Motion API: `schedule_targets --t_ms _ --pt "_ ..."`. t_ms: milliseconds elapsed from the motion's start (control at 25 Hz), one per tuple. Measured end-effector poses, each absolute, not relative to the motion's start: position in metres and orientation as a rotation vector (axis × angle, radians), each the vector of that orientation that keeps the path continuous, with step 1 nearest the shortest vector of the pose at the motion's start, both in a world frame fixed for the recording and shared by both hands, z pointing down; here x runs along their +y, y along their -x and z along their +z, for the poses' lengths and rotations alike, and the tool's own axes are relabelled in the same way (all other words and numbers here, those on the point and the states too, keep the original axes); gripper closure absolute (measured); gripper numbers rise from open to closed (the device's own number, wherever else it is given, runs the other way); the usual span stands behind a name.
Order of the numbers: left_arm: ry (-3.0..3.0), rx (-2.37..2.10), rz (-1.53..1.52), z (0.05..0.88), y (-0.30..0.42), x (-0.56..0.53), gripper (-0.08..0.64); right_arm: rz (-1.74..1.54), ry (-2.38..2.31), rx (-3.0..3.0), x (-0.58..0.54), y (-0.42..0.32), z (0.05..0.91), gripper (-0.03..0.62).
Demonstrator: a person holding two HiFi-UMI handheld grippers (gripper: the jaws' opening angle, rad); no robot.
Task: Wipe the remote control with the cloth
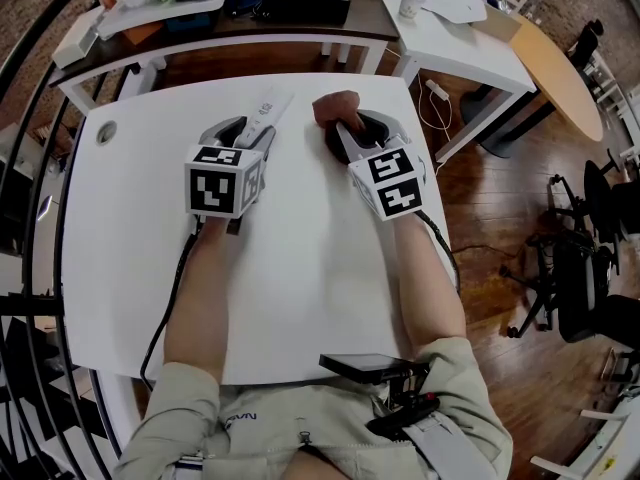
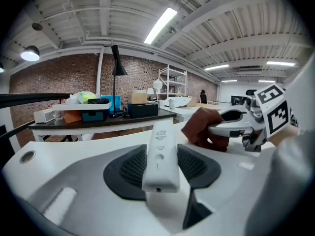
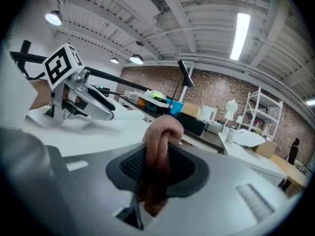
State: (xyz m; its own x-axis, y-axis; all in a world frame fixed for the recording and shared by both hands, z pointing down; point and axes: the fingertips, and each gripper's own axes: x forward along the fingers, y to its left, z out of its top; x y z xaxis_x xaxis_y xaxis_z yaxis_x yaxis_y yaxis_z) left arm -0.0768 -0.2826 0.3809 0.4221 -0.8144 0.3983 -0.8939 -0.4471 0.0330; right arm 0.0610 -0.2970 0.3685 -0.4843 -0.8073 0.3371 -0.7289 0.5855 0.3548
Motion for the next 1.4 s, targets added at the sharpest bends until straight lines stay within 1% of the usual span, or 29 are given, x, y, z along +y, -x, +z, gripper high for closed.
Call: schedule_targets --t_ms 440,640,760,1040,1240,1400 --pt "-2.38 -1.476 0.735 0.406 0.076 -0.28 0.353 -0.155 -1.165 -2.268 -0.297 -0.06 0.387 0.489" --pt "-2.352 -1.438 0.817 0.416 0.075 -0.277 0.351 -0.126 -1.121 -2.248 -0.294 -0.056 0.393 0.473" --pt "-2.348 -1.426 0.848 0.418 0.074 -0.277 0.35 -0.114 -1.095 -2.247 -0.292 -0.053 0.394 0.451" --pt "-2.354 -1.414 0.866 0.421 0.073 -0.276 0.344 -0.093 -1.075 -2.256 -0.29 -0.052 0.399 0.393" --pt "-2.357 -1.417 0.801 0.41 0.079 -0.276 0.345 -0.069 -1.105 -2.263 -0.291 -0.058 0.387 0.387" --pt "-2.396 -1.5 0.682 0.38 0.09 -0.28 0.347 -0.088 -1.157 -2.321 -0.29 -0.061 0.36 0.387"
